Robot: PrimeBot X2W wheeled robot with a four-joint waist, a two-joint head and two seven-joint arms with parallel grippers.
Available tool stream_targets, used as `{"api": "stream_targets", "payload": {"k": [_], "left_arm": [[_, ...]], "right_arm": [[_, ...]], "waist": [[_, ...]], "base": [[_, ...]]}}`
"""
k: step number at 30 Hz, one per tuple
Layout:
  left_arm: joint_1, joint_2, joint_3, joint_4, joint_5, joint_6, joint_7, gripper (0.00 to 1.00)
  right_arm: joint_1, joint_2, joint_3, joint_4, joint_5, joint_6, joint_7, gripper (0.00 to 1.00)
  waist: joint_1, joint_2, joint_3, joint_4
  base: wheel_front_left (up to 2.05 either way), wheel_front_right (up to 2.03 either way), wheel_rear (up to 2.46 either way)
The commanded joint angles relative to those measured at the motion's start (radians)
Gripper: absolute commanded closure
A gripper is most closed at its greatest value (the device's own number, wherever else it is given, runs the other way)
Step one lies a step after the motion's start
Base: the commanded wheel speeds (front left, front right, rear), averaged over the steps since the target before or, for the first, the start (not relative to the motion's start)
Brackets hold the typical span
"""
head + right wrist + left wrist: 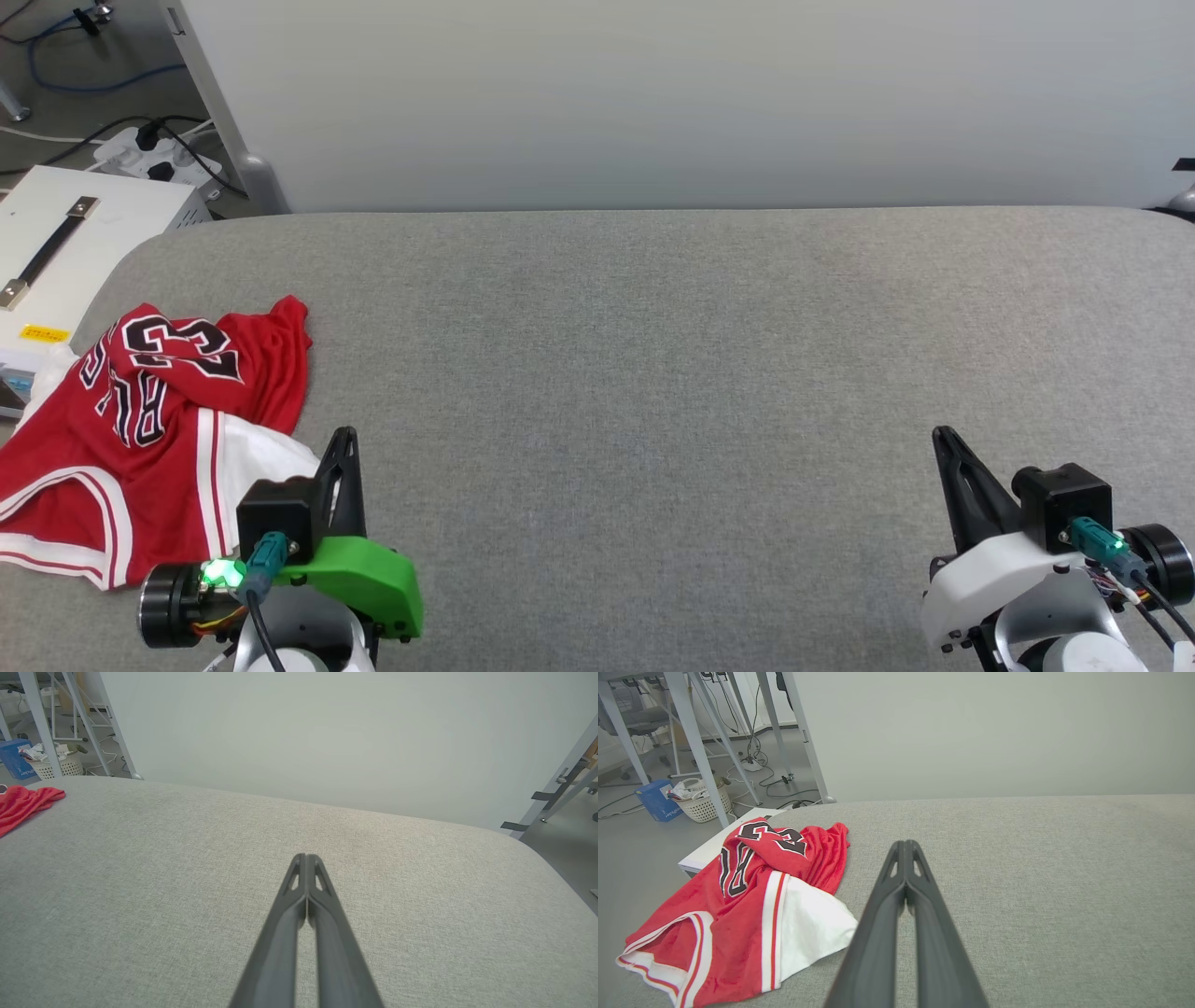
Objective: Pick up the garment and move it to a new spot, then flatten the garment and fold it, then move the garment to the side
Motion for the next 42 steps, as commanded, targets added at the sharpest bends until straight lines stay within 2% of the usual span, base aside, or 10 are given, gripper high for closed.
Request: {"api": "stream_targets", "payload": {"k": [1, 31, 32, 42], "left_arm": [[-0.004, -0.005, 0.001, -0.002, 0.009, -0.003, -0.001, 1.0], [-0.004, -0.005, 0.001, -0.002, 0.009, -0.003, -0.001, 1.0], [0.0, 0.0, 0.0, 0.0, 0.0, 0.0, 0.0, 0.0], [-0.001, 0.0, -0.002, -0.004, -0.008, 0.008, -0.012, 0.0]], "right_arm": [[-0.016, 0.001, 0.0, -0.005, -0.01, -0.001, 0.003, 1.0], [-0.016, 0.001, 0.0, -0.005, -0.01, -0.001, 0.003, 1.0], [0.0, 0.0, 0.0, 0.0, 0.0, 0.0, 0.0, 0.0], [0.001, 0.0, -0.006, -0.004, 0.016, 0.0, -0.012, 0.0]], "waist": [[0.0, 0.0, 0.0, 0.0], [0.0, 0.0, 0.0, 0.0], [0.0, 0.0, 0.0, 0.0], [0.0, 0.0, 0.001, 0.0]], "base": [[0.0, 0.0, 0.0], [0.0, 0.0, 0.0], [0.0, 0.0, 0.0], [0.0, 0.0, 0.0]]}}
